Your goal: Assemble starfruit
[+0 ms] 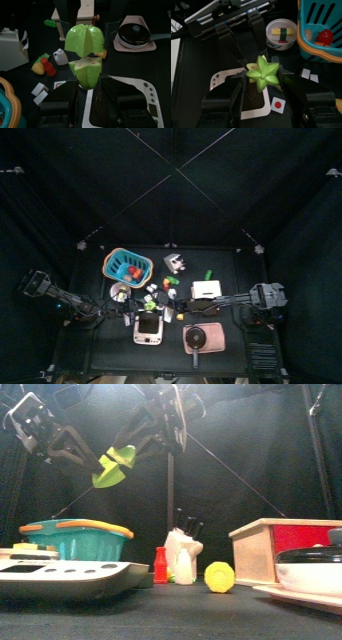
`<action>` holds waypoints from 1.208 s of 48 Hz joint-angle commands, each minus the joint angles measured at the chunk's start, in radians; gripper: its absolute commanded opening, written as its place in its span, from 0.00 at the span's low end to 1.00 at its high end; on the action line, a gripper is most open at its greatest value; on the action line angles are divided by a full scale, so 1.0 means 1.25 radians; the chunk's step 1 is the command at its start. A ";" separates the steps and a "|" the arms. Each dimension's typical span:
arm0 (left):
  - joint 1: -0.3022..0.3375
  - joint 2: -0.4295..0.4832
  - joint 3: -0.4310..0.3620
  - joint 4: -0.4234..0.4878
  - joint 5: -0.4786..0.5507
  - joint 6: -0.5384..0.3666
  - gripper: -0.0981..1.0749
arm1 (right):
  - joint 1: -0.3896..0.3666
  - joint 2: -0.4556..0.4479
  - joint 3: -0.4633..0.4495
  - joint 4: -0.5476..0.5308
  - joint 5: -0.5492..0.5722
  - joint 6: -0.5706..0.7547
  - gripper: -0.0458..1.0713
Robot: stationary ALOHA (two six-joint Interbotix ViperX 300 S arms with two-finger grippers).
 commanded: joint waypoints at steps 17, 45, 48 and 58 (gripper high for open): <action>-0.002 -0.004 -0.016 0.005 0.013 -0.001 0.58 | -0.028 -0.021 -0.007 0.107 -0.021 0.000 0.69; -0.002 -0.004 -0.013 0.005 0.027 -0.001 0.58 | -0.038 -0.004 -0.009 0.144 -0.022 0.000 0.69; -0.002 -0.004 -0.013 0.005 0.027 -0.001 0.58 | -0.038 -0.004 -0.010 0.144 -0.022 0.000 0.69; -0.002 -0.004 -0.013 0.005 0.027 -0.001 0.58 | -0.038 -0.004 -0.006 0.166 -0.042 0.000 0.69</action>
